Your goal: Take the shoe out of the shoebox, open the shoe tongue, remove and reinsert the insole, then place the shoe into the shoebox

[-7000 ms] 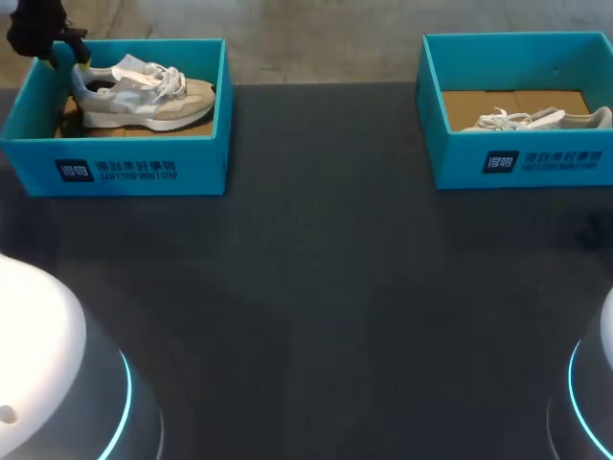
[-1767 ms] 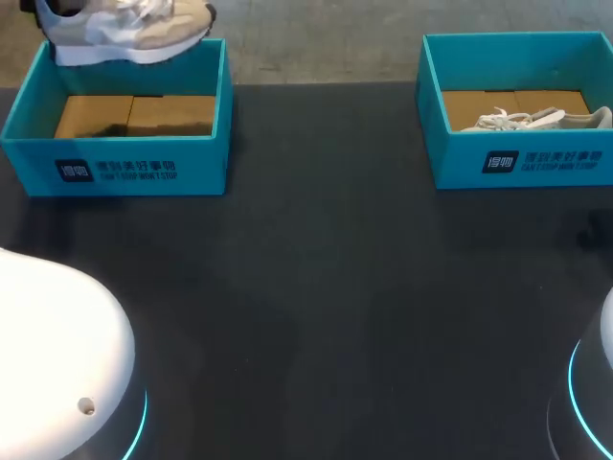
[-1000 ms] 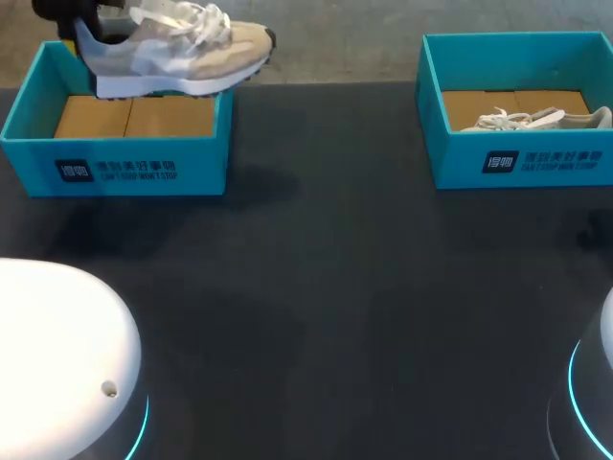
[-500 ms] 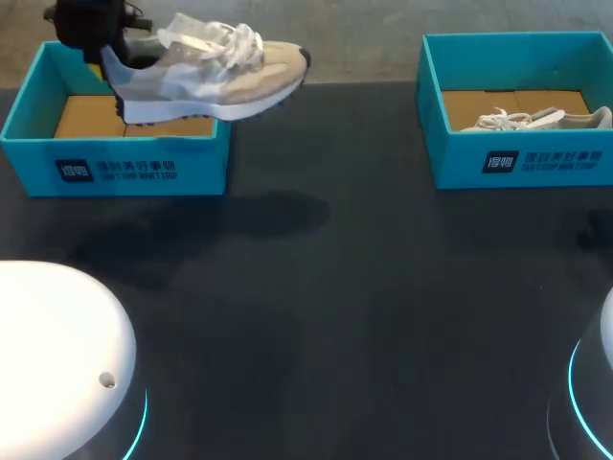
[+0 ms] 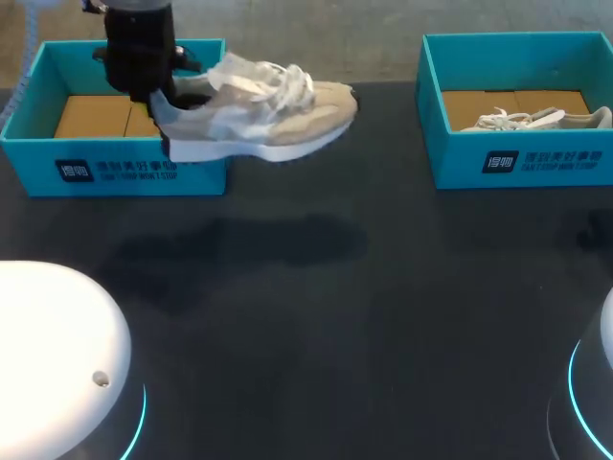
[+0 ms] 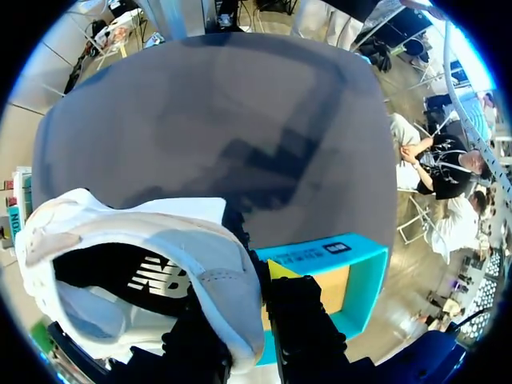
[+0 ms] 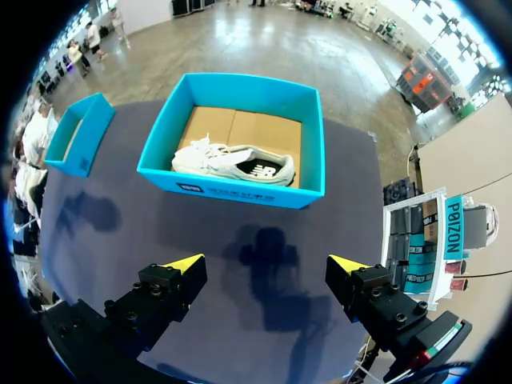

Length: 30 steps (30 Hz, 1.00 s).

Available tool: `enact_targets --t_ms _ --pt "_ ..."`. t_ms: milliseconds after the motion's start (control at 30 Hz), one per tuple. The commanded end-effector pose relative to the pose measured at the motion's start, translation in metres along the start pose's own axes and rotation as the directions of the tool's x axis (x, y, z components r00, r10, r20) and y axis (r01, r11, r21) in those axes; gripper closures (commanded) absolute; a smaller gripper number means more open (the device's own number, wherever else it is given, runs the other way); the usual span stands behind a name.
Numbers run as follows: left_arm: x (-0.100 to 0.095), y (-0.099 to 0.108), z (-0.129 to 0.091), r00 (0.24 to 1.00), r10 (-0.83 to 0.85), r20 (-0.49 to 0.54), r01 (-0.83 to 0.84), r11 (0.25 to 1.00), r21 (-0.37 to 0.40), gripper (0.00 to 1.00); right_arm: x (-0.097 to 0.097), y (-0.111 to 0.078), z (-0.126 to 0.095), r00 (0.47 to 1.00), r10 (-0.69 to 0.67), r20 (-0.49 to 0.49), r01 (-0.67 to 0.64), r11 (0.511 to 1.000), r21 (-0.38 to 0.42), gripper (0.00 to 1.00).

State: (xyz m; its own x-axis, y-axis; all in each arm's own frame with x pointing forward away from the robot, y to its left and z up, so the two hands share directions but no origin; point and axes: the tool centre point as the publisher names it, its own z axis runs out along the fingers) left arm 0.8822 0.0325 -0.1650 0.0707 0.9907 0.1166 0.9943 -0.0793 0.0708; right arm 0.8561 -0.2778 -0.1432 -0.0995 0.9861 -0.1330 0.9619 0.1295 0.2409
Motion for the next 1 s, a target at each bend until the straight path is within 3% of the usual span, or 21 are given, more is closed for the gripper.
enact_targets --t_ms 33,800,1000 --pt "-0.011 -0.013 0.002 1.0 -0.001 0.008 0.001 1.0 -0.021 1.0 0.0 0.0 0.0 1.0 0.001 0.001 -0.001 1.0 0.0 0.0" --pt "-0.087 -0.062 0.021 0.999 0.019 0.046 -0.019 1.0 0.004 1.0 0.0 0.0 0.0 1.0 0.001 0.001 -0.001 1.0 0.0 0.0" --pt "-0.095 -0.074 0.026 0.999 0.005 0.046 -0.006 1.0 0.013 1.0 0.0 0.0 0.0 1.0 0.001 0.001 -0.001 1.0 0.0 0.0"
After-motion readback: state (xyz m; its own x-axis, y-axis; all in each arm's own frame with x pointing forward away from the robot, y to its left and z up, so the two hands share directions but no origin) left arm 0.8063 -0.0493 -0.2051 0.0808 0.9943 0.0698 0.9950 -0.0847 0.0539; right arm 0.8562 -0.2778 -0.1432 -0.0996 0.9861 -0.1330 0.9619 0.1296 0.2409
